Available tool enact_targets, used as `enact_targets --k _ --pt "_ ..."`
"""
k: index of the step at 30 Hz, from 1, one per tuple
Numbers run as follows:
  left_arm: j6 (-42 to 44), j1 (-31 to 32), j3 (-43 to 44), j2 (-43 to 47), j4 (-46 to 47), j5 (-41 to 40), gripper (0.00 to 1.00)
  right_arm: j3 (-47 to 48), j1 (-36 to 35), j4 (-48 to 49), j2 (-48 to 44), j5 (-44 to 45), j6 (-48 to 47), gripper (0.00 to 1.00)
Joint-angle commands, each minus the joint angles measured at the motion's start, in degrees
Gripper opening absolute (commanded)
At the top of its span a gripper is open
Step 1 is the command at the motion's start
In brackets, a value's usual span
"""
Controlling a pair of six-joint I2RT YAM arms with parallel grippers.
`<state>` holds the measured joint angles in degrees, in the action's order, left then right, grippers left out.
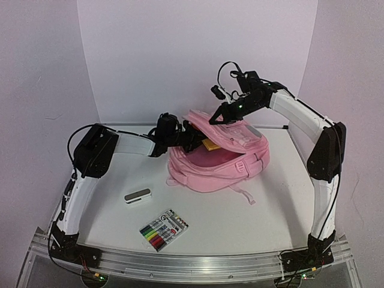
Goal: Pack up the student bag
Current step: Place the book in the student bag.
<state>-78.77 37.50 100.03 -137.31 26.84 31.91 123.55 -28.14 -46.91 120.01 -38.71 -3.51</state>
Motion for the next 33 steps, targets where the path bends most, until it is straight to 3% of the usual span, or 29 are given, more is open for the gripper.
enact_targets --k 1,8,14,17,18,28,33 --pt "-0.3 0.6 8.2 -3.2 5.5 -0.7 0.05 3.7 -1.1 5.3 -2.8 -9.5 -1.4 0.0" --pt "9.4 0.9 18.8 -5.3 -12.9 2.0 0.29 1.3 -1.0 2.6 -4.7 -9.4 -5.0 0.0" --pt "11.3 -0.1 3.6 7.0 -12.2 -1.3 0.62 0.5 0.9 1.4 -5.8 -9.4 -4.6 0.0" --pt "13.1 -0.4 -4.1 14.5 -14.2 -3.3 0.92 0.4 2.6 1.0 -6.2 -9.6 -4.3 0.0" --pt "14.2 -0.4 -5.9 16.6 -15.7 -3.9 0.98 0.2 3.2 0.8 -6.4 -9.5 -4.4 0.0" --pt "23.2 -2.1 -17.2 35.3 -33.2 -6.8 1.0 -7.7 4.7 -2.9 -9.8 -6.5 -12.1 0.0" --pt "27.1 -5.8 -19.6 40.0 -39.2 -7.9 1.0 -12.1 4.7 -11.9 -11.7 -3.9 -23.4 0.0"
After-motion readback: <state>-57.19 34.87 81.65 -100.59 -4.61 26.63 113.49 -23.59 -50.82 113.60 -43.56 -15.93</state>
